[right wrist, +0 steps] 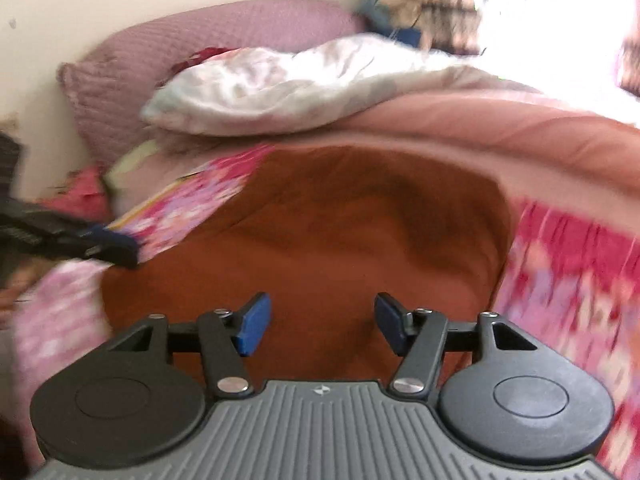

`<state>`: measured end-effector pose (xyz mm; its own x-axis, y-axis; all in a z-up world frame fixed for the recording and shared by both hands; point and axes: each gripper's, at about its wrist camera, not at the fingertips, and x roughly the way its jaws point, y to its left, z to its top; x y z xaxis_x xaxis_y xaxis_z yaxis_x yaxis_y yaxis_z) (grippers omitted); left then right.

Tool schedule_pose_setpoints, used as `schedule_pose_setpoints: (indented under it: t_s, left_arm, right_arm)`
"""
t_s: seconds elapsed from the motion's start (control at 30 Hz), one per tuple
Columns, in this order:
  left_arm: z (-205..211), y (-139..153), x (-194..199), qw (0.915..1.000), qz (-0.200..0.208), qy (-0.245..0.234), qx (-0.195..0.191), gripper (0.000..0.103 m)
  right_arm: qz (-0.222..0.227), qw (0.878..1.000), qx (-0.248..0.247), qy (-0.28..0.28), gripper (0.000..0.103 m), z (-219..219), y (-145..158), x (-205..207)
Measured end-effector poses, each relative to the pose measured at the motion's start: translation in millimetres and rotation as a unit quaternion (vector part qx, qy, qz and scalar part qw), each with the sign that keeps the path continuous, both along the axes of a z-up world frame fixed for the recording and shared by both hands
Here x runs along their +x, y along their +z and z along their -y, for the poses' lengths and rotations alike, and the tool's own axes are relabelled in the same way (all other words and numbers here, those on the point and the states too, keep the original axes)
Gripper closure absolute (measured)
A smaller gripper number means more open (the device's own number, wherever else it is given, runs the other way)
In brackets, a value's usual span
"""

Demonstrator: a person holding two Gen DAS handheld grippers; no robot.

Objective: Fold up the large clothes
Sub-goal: 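Grasp the loose jacket edge with the left gripper, tuck it in, and release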

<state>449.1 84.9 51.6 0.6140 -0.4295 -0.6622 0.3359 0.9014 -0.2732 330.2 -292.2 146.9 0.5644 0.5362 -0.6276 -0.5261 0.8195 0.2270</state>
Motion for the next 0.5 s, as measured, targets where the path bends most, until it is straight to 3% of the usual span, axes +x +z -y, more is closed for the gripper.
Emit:
schedule_pose_setpoints:
  t_s: [0.07,0.13,0.23,0.37,0.43,0.5]
  left_arm:
    - [11,-17,5,0.9989,-0.017,0.012,0.043,0.019]
    - [14,-42,12,0.9971,-0.035,0.029,0.061,0.009]
    - [7,-75,18,0.9963,-0.054,0.050,0.045,0.002]
    - [8,-76,7,0.9956,-0.034,0.070,0.052,0.001]
    - [4,-66,-1,0.9957,-0.032,0.075,0.043,0.001]
    - [-2,-54,-11,0.9958,-0.031,0.082,0.027,0.003]
  right_arm:
    - [-0.022,1.000,-0.004,-0.001,0.032,3,-8,-18]
    - [-0.028,0.999,-0.018,-0.026,0.030,1,-19,-29]
    - [-0.036,0.997,-0.017,-0.065,0.029,-6,-38,-31]
    - [0.017,0.994,-0.082,-0.073,0.013,-40,-52,-39]
    - [0.030,0.992,-0.095,-0.074,0.012,-40,-44,-46]
    - [0.030,0.995,-0.071,-0.068,0.016,-30,-30,-51]
